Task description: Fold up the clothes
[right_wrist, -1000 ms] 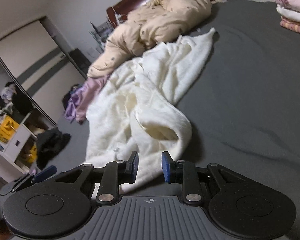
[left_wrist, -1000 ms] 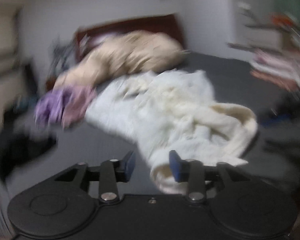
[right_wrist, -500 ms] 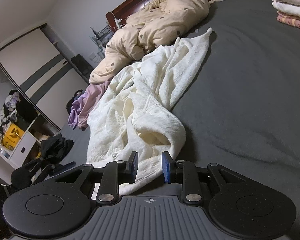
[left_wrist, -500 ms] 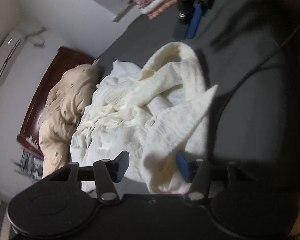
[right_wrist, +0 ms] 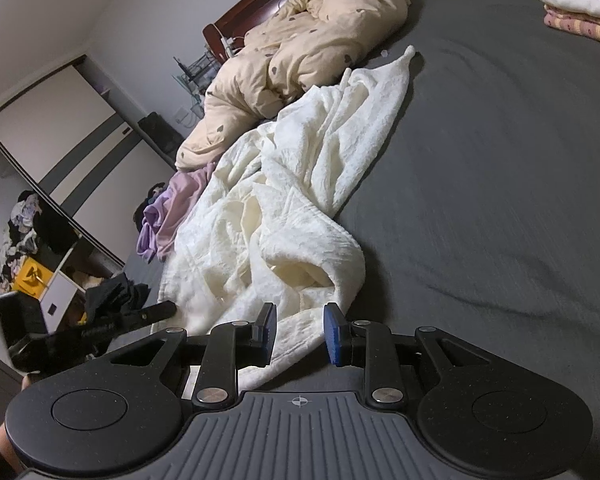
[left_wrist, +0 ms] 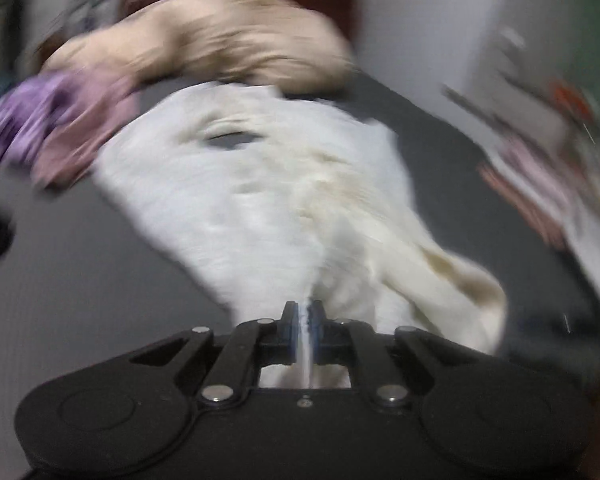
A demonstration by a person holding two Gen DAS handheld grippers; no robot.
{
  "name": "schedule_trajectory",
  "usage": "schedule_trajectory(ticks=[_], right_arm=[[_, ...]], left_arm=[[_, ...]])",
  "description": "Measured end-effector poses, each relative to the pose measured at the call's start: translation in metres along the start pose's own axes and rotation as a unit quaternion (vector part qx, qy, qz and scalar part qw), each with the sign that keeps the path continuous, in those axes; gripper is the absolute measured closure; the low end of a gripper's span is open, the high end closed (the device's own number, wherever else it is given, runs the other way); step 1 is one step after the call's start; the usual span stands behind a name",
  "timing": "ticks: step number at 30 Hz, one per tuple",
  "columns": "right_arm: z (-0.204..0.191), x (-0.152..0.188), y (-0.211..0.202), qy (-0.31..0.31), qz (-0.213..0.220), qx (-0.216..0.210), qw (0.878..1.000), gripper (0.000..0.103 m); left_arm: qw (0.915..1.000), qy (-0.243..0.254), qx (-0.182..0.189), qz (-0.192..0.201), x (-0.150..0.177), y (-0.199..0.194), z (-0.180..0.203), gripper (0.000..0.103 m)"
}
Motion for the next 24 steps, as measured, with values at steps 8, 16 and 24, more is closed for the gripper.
schedule_trajectory(ticks=[8, 16, 24], right_arm=[[-0.003, 0.004, 0.001, -0.001, -0.004, -0.001, 1.0, 0.076], [-0.006, 0.009, 0.005, -0.015, -0.012, 0.005, 1.0, 0.076], [0.0, 0.01, 0.011, -0.045, 0.005, 0.06, 0.997, 0.076]], left_arm=[[0.9971, 0.028, -0.071, 0.009, 0.009, -0.02, -0.001, 0.057], [0.9906, 0.129, -0.044, -0.007, 0.013, -0.021, 0.042, 0.053], [0.9921, 0.071, -0.102, -0.015, 0.011, 0.001, 0.031, 0.096]])
Point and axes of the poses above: each gripper's, at about its wrist camera, not at the fingertips, and y roughly the way its jaws point, z to its right, x to its underside, the point moved 5 cm from there along y, roughly the way its jaws point, and after that the axes turned 13 degrees about y, right-handed, at the moved point
